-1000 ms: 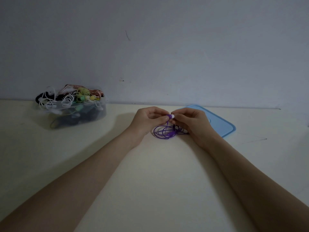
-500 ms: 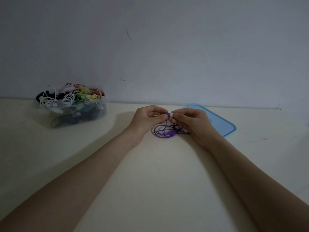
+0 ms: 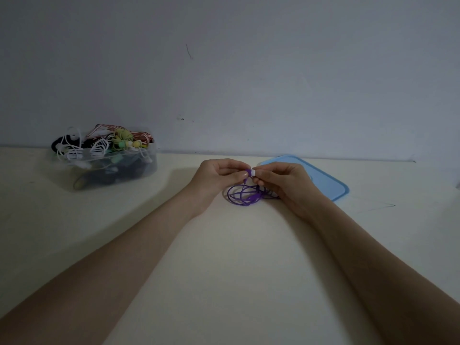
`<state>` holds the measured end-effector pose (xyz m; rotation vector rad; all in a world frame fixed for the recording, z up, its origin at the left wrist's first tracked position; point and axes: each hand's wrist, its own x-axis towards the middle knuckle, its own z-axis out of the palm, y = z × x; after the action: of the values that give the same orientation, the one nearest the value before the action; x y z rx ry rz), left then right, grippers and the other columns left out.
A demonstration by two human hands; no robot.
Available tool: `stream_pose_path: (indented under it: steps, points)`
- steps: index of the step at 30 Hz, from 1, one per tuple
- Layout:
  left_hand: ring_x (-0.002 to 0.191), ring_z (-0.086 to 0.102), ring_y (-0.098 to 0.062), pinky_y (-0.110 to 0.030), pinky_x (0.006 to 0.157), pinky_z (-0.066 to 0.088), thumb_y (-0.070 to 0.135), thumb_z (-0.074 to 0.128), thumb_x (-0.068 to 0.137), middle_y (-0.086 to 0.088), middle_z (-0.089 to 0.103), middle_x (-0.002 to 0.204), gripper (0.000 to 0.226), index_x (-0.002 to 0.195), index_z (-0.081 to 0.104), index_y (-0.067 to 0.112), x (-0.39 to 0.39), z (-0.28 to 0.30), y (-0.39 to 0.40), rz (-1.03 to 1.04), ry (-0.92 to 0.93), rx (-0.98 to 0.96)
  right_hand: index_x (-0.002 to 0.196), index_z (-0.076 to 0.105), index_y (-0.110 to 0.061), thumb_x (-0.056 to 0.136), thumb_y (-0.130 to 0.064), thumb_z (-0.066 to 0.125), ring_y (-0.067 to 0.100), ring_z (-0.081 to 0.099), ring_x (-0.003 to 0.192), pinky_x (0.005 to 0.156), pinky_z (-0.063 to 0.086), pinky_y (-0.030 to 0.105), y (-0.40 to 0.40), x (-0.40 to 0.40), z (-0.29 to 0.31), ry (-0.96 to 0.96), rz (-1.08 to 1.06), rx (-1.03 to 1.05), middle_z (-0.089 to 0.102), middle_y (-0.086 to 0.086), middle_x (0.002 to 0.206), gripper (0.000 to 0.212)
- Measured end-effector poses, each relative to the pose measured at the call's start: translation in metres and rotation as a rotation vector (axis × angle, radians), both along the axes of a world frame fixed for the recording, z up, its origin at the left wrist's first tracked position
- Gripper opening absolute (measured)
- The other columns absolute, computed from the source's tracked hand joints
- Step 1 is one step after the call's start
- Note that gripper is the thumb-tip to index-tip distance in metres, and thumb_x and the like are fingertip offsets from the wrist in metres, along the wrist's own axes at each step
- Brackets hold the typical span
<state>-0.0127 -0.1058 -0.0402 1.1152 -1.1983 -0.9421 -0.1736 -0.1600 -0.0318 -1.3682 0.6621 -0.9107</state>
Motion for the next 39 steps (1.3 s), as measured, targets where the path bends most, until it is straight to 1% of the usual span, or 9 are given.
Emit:
stream_pose_path:
  steps: [4,6,11,14,20,28,31,36,39]
  points:
    - [0.067,0.066,-0.004,-0.012,0.067,0.050,-0.001,0.064,0.083,0.004,0.072,0.072,0.013,0.086,0.067,0.011,-0.0004,-0.0002,-0.0012,0.006,0.009,0.015,0.073,0.072,-0.005,0.067,-0.006,0.069,0.013,0.062,0.067,0.071,0.053,0.018,-0.0013,-0.0002,-0.0010,-0.053,-0.007,0.038,0.069,0.007,0.070,0.007]
    - [0.067,0.065,-0.004,-0.012,0.067,0.050,-0.001,0.064,0.082,0.004,0.071,0.072,0.013,0.085,0.068,0.011,0.0002,-0.0005,-0.0019,0.019,0.020,0.013,0.071,0.073,-0.007,0.065,-0.007,0.070,0.016,0.062,0.071,0.074,0.054,0.019,-0.0019,0.0006,-0.0015,-0.076,-0.011,0.058,0.069,0.008,0.072,0.007]
    - [0.068,0.066,-0.004,-0.012,0.066,0.049,-0.002,0.064,0.082,0.003,0.071,0.073,0.014,0.085,0.068,0.012,0.0002,-0.0011,-0.0022,0.023,0.015,0.009,0.079,0.070,-0.003,0.074,0.000,0.065,0.013,0.066,0.072,0.077,0.055,0.020,-0.0030,0.0006,-0.0027,-0.077,-0.021,0.070,0.071,0.007,0.074,0.007]
    - [0.069,0.066,-0.004,-0.012,0.066,0.049,-0.002,0.065,0.081,0.003,0.071,0.074,0.014,0.086,0.067,0.011,-0.0002,-0.0016,-0.0021,0.016,0.012,-0.002,0.083,0.068,0.000,0.081,0.005,0.061,0.011,0.067,0.069,0.072,0.055,0.017,-0.0025,0.0006,-0.0017,-0.079,-0.026,0.076,0.071,0.006,0.072,0.009]
    - [0.074,0.067,-0.007,-0.014,0.072,0.050,-0.002,0.066,0.081,0.000,0.073,0.079,0.013,0.088,0.068,0.009,0.0019,-0.0022,-0.0023,-0.038,0.005,-0.001,0.084,0.066,0.002,0.082,0.006,0.059,0.007,0.065,0.064,0.067,0.053,0.015,-0.0012,-0.0007,-0.0007,-0.046,-0.003,0.041,0.070,0.003,0.069,0.008]
    - [0.070,0.067,-0.007,-0.014,0.069,0.050,-0.001,0.064,0.082,0.002,0.073,0.075,0.013,0.086,0.069,0.011,0.0020,-0.0028,-0.0043,0.016,0.044,0.021,0.081,0.069,-0.001,0.079,0.003,0.063,0.010,0.065,0.067,0.074,0.054,0.019,0.0000,0.0004,-0.0018,-0.040,0.009,0.000,0.070,0.006,0.071,0.007]
    - [0.071,0.067,-0.007,-0.014,0.068,0.050,-0.001,0.065,0.082,0.001,0.073,0.075,0.013,0.087,0.068,0.010,0.0016,-0.0025,-0.0030,-0.017,0.026,0.012,0.076,0.072,-0.005,0.079,0.003,0.062,0.011,0.066,0.069,0.073,0.054,0.018,0.0000,-0.0004,-0.0012,-0.042,0.014,0.003,0.071,0.007,0.074,0.012]
    - [0.075,0.068,-0.009,-0.015,0.072,0.051,-0.001,0.066,0.080,-0.001,0.073,0.079,0.013,0.087,0.069,0.009,0.0016,-0.0009,-0.0019,-0.040,-0.008,0.000,0.076,0.070,-0.004,0.084,0.007,0.057,0.010,0.066,0.065,0.069,0.054,0.017,0.0015,-0.0008,-0.0009,-0.037,0.005,0.009,0.071,0.006,0.070,0.018]
    - [0.071,0.067,-0.007,-0.013,0.069,0.050,-0.002,0.066,0.080,0.000,0.072,0.075,0.012,0.086,0.069,0.009,-0.0010,-0.0009,-0.0008,-0.012,-0.012,-0.005,0.078,0.069,-0.003,0.084,0.006,0.057,0.010,0.065,0.064,0.069,0.054,0.018,0.0019,0.0000,-0.0004,-0.038,-0.005,0.007,0.070,0.006,0.068,0.015]
